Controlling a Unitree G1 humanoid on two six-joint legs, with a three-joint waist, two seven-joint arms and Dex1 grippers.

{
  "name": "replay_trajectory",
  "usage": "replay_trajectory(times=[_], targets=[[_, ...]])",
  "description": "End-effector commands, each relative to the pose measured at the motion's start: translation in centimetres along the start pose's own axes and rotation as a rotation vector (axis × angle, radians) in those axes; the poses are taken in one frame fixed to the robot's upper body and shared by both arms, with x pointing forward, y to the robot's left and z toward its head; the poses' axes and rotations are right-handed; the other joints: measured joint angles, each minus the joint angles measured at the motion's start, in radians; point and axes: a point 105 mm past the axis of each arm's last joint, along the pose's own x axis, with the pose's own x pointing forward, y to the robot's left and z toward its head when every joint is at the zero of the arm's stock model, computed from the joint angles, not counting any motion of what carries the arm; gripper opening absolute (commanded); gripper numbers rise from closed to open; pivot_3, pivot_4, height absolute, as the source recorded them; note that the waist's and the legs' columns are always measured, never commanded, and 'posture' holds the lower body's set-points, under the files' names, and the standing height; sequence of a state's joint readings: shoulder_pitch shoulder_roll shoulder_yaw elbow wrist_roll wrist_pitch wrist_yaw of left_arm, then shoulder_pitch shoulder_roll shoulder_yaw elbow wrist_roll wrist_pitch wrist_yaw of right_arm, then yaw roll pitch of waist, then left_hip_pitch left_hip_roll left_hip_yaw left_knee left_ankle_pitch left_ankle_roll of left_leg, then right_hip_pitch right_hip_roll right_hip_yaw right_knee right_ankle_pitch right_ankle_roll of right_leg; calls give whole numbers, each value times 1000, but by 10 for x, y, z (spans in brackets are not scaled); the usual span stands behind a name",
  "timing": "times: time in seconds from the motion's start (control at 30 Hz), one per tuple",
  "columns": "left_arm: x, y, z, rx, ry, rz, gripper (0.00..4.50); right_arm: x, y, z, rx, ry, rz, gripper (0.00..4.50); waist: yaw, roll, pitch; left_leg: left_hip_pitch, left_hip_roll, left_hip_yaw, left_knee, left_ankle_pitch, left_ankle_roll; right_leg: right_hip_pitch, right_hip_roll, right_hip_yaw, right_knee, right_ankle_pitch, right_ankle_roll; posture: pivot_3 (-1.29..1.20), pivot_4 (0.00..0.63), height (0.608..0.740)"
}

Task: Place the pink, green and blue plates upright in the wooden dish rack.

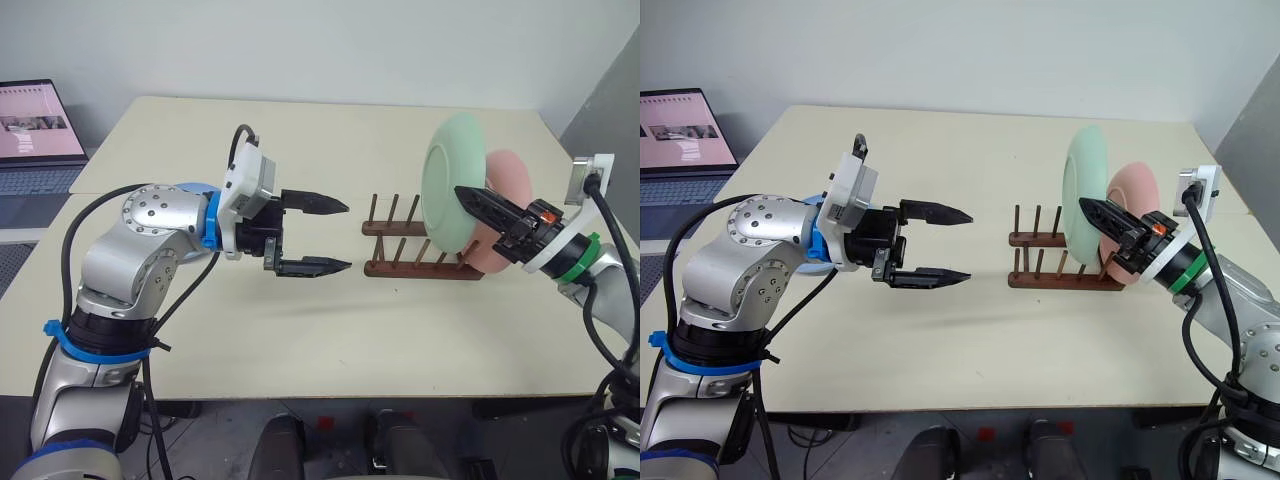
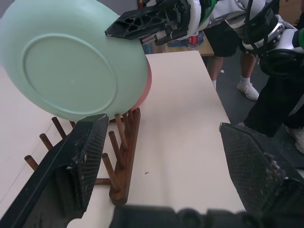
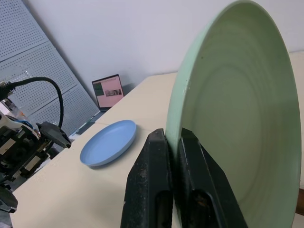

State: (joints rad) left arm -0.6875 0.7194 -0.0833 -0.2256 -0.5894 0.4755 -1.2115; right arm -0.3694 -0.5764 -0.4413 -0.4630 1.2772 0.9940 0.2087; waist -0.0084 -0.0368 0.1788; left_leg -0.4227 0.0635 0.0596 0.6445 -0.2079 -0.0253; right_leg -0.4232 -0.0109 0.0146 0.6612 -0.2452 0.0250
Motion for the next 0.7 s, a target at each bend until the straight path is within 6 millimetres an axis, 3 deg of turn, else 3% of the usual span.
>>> replay_trajectory(times=[0.03,0.07,0.2,0.5,0.63,0.7], targets=[[-1,0,12,48,-24,12,4090,3,-2,6,-8,-9,-15,0,0,0,0,0,0,0,0,0,0,0,0,0,0,0,0,0,150,728],[-1,0,11,49,-24,13,4090,4,-5,6,-2,-5,-27,0,0,0,0,0,0,0,0,0,0,0,0,0,0,0,0,0,150,728],[-1,1,10,48,-20,25,4115,5,-3,11,-60,3,-32,1146,1,0,0,0,0,0,0,0,0,0,0,0,0,0,0,0,150,728],[-13,7,3,19,4,109,4115,-1,3,43,-339,-5,-78,4456,2,0,0,-1,0,0,0,0,0,-1,0,0,-1,0,0,0,150,728],[-29,18,-3,-11,15,266,4115,-6,12,50,-581,72,-26,4456,1,0,0,-1,0,0,0,0,0,-1,0,0,-1,0,0,0,150,728],[-47,27,-13,-72,25,441,4115,-5,23,52,-698,115,61,4456,-1,1,0,0,1,0,0,0,0,-1,0,0,-1,0,0,0,150,728]])
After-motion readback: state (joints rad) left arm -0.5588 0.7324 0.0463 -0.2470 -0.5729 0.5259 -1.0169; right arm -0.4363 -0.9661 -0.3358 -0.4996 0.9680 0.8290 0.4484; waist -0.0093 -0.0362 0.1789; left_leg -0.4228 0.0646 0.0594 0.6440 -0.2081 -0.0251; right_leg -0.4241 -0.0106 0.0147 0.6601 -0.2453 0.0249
